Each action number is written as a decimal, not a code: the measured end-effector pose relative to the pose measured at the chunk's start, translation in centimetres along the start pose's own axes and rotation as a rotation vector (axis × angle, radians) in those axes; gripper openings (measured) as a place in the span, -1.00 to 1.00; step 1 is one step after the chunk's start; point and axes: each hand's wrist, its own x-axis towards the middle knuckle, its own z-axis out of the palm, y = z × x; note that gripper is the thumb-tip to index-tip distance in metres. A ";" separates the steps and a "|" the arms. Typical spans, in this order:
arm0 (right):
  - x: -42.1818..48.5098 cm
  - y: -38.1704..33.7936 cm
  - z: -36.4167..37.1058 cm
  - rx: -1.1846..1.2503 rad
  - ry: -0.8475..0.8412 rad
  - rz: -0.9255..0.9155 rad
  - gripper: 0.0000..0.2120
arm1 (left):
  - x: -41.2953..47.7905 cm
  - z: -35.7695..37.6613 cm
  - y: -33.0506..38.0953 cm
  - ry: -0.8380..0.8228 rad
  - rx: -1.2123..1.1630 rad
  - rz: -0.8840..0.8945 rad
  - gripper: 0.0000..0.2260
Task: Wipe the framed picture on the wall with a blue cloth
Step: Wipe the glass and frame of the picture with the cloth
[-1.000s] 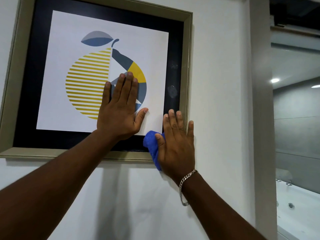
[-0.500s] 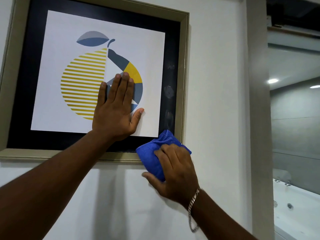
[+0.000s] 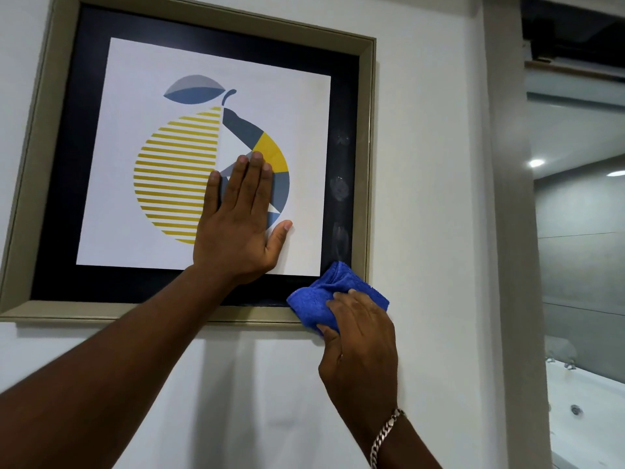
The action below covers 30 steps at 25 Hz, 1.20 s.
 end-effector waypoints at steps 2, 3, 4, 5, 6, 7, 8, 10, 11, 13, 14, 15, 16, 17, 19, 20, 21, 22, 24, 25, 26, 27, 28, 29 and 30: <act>0.9 0.4 0.0 0.021 -0.014 -0.023 -0.79 | 0.1 0.0 0.0 0.006 -0.003 0.001 -0.28; 1.6 0.6 0.0 0.034 -0.048 -0.025 -0.76 | 0.0 0.0 0.0 0.007 -0.006 0.003 -0.28; 2.6 0.9 -0.1 0.037 -0.078 -0.035 -0.70 | 0.1 0.1 0.0 0.009 -0.011 0.006 -0.28; 3.5 1.3 -0.1 0.029 -0.089 -0.056 -0.68 | 0.1 0.1 0.0 0.010 -0.016 0.008 -0.28; 4.3 1.6 -0.1 0.019 -0.087 -0.089 -0.67 | 0.1 0.1 0.0 0.011 -0.020 0.007 -0.28; 4.9 1.9 -0.1 0.008 -0.077 -0.127 -0.67 | 0.1 0.1 0.0 0.010 -0.024 0.007 -0.28; 5.3 2.2 0.0 0.002 -0.064 -0.164 -0.68 | 0.0 0.2 0.0 0.011 -0.025 0.006 -0.28; 5.9 2.8 0.0 0.007 -0.045 -0.221 -0.70 | 0.1 0.2 0.0 0.010 -0.018 0.002 -0.27; 6.3 3.1 0.0 0.019 -0.042 -0.241 -0.70 | 0.1 0.2 0.0 0.007 -0.018 0.003 -0.27; 8.0 3.5 -0.1 0.046 -0.046 -0.266 -0.72 | 0.1 0.2 0.0 0.002 -0.023 0.007 -0.27; 9.4 3.6 -0.1 0.055 -0.053 -0.277 -0.74 | 0.1 0.1 0.0 0.000 -0.022 0.006 -0.28; 11.2 3.8 -0.1 0.054 -0.065 -0.290 -0.77 | 0.1 0.1 0.0 -0.002 -0.020 0.005 -0.28; 13.1 4.1 -0.1 0.043 -0.081 -0.307 -0.80 | 0.1 0.1 0.1 -0.002 -0.018 0.004 -0.28; 15.1 4.2 0.0 0.026 -0.097 -0.320 -0.82 | 0.1 0.1 0.1 -0.001 -0.019 0.004 -0.28; 18.3 4.4 0.0 -0.011 -0.121 -0.341 -0.84 | 0.1 0.1 0.1 0.001 -0.018 0.004 -0.28; 19.7 4.5 0.1 -0.025 -0.130 -0.346 -0.84 | 0.1 0.1 0.1 0.002 -0.015 0.003 -0.28; 20.8 4.5 0.1 -0.035 -0.133 -0.342 -0.84 | 0.0 0.1 0.1 0.004 -0.013 0.002 -0.28; 21.9 4.5 0.1 -0.043 -0.128 -0.333 -0.83 | 0.0 0.1 0.1 0.004 -0.012 0.001 -0.28; 24.0 4.6 0.3 -0.061 -0.120 -0.311 -0.81 | 0.0 0.2 0.2 0.008 -0.012 -0.001 -0.29; 25.0 4.6 0.4 -0.068 -0.117 -0.301 -0.80 | 0.0 0.2 0.2 0.010 -0.012 -0.002 -0.29; 26.0 4.7 0.5 -0.068 -0.111 -0.292 -0.78 | 0.0 0.2 0.2 0.010 -0.013 -0.001 -0.29; 27.0 4.7 0.7 -0.064 -0.104 -0.282 -0.76 | 0.0 0.2 0.1 0.010 -0.016 0.000 -0.29; 28.0 4.7 0.9 -0.063 -0.099 -0.271 -0.73 | 0.0 0.2 0.0 0.012 -0.016 0.000 -0.29; 29.0 4.6 1.0 -0.069 -0.094 -0.258 -0.71 | 0.0 0.3 0.0 0.014 -0.015 0.000 -0.29; 29.8 4.7 1.0 -0.079 -0.087 -0.245 -0.70 | 0.0 0.4 0.0 0.014 -0.015 -0.001 -0.29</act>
